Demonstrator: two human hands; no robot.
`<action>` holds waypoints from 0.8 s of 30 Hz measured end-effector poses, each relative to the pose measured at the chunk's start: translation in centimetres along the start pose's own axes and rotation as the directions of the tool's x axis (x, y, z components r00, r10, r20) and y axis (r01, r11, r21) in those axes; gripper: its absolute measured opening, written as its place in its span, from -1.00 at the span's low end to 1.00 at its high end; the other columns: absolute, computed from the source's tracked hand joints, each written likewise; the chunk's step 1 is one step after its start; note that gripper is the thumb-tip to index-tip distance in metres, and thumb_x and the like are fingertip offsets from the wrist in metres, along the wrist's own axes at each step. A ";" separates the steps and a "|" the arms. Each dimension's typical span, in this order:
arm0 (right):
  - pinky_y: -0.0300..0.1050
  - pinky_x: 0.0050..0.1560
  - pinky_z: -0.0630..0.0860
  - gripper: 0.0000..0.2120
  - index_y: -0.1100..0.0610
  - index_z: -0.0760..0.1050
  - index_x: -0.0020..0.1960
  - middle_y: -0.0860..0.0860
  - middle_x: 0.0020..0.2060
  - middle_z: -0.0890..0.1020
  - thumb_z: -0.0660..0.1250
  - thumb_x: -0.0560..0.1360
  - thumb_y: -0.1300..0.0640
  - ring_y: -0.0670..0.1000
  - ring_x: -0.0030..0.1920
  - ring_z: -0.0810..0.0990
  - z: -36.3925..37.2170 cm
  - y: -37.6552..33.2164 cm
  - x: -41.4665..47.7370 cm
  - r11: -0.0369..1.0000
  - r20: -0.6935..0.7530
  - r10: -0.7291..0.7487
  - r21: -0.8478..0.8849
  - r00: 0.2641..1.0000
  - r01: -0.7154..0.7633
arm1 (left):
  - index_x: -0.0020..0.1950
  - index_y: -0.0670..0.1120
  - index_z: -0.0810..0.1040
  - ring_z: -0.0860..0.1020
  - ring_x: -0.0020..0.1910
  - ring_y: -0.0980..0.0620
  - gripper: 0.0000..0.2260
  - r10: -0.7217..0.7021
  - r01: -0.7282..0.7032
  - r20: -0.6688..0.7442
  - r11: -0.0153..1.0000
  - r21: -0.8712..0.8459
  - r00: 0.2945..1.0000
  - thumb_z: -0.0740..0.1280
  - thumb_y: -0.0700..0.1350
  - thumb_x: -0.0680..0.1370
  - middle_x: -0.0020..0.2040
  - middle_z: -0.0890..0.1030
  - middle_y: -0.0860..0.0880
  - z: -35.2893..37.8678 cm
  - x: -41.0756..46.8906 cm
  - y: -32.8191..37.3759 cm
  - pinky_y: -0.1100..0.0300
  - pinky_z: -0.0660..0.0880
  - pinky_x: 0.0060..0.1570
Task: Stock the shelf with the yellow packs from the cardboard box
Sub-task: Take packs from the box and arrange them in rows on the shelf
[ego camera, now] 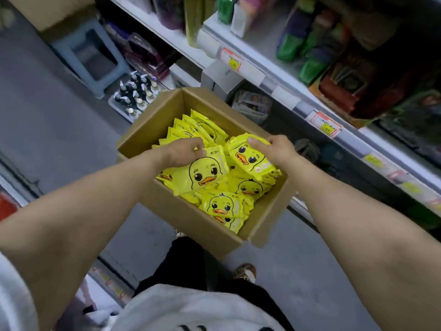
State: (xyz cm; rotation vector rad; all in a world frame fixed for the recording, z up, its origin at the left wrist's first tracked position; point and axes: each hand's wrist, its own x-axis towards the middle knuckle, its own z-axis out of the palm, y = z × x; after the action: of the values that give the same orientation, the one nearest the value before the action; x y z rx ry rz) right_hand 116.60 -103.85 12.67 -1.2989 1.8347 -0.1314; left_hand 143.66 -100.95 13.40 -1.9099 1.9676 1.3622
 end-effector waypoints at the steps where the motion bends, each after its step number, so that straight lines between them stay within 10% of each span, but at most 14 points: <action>1: -0.06 0.17 0.49 -0.10 0.11 0.53 0.27 0.09 0.12 0.60 0.41 0.18 -0.53 0.11 0.16 0.57 -1.0 0.7 -1.1 1.000 0.026 0.018 0.011 1.000 -0.018 | 0.20 -0.05 0.47 0.45 0.10 -0.06 -0.71 -0.008 0.008 -0.037 1.000 -0.008 0.999 0.19 0.12 0.64 0.15 0.52 -0.07 0.5 -1.0 1.1 0.12 0.35 0.03; 4: 0.06 0.15 0.60 0.23 0.18 0.51 0.31 0.07 0.20 0.63 0.53 -0.17 -0.54 0.11 0.11 0.65 -3.7 3.8 -2.4 0.995 0.110 0.068 0.071 0.992 -0.076 | 0.27 -0.05 0.46 0.42 0.28 -0.06 -0.53 -0.053 0.045 -0.058 0.990 -0.131 0.997 0.25 0.27 0.55 0.35 0.46 -0.08 1.6 -3.8 4.5 0.07 0.35 0.15; 9: -0.24 -0.38 0.56 -0.43 0.18 0.61 0.01 0.05 -0.18 0.71 0.63 0.22 -0.19 -0.03 -0.33 0.69 -8.9 3.9 -7.7 0.985 0.117 0.020 0.166 0.993 -0.040 | 0.48 -0.02 0.33 0.31 0.46 -0.08 -0.21 -0.067 0.083 0.059 0.943 -0.321 0.996 0.51 0.22 0.34 0.45 0.38 -0.03 2.3 -8.5 10.0 0.04 0.28 0.35; 13: 0.02 -0.09 0.68 -0.20 0.17 0.55 0.21 0.07 -0.02 0.72 0.68 0.12 -0.21 0.07 -0.14 0.73 -12.0 3.4 -9.8 0.964 0.088 -0.071 0.264 0.994 0.045 | 0.40 -0.02 0.43 0.44 0.24 0.08 -0.45 -0.001 0.010 0.028 0.947 -0.322 1.000 0.51 -0.06 0.45 0.19 0.50 0.13 1.5 -11.4 13.6 0.20 0.31 0.16; 19: -0.06 -0.31 0.66 -0.72 0.18 0.57 0.18 0.08 -0.12 0.72 0.46 0.51 0.13 0.00 -0.27 0.72 -16.3 1.7 -13.4 0.903 0.025 -0.229 0.379 0.973 0.203 | 0.05 -0.06 0.63 0.65 0.01 -0.02 -0.73 0.057 -0.081 -0.092 0.954 -0.290 0.994 0.55 -0.19 0.39 -0.02 0.70 0.02 -1.9 -12.0 16.3 0.11 0.54 0.06; 24: 0.12 0.00 0.65 -0.75 0.09 0.59 0.09 0.06 -0.09 0.73 0.49 0.47 0.02 0.11 -0.09 0.72 -19.0 0.4 -14.4 0.897 -0.137 -0.240 0.346 0.961 0.273 | 0.11 -0.09 0.63 0.70 -0.22 -0.01 -0.73 0.138 -0.158 -0.096 0.956 -0.248 0.986 0.50 -0.25 0.44 -0.17 0.72 -0.04 -7.3 -11.1 19.3 0.04 0.66 -0.21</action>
State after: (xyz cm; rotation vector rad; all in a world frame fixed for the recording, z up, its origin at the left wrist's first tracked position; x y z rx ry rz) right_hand 104.49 -99.03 32.66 -1.2769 1.6063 -0.6531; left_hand 133.68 -100.28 34.59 -1.9800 2.0997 1.6806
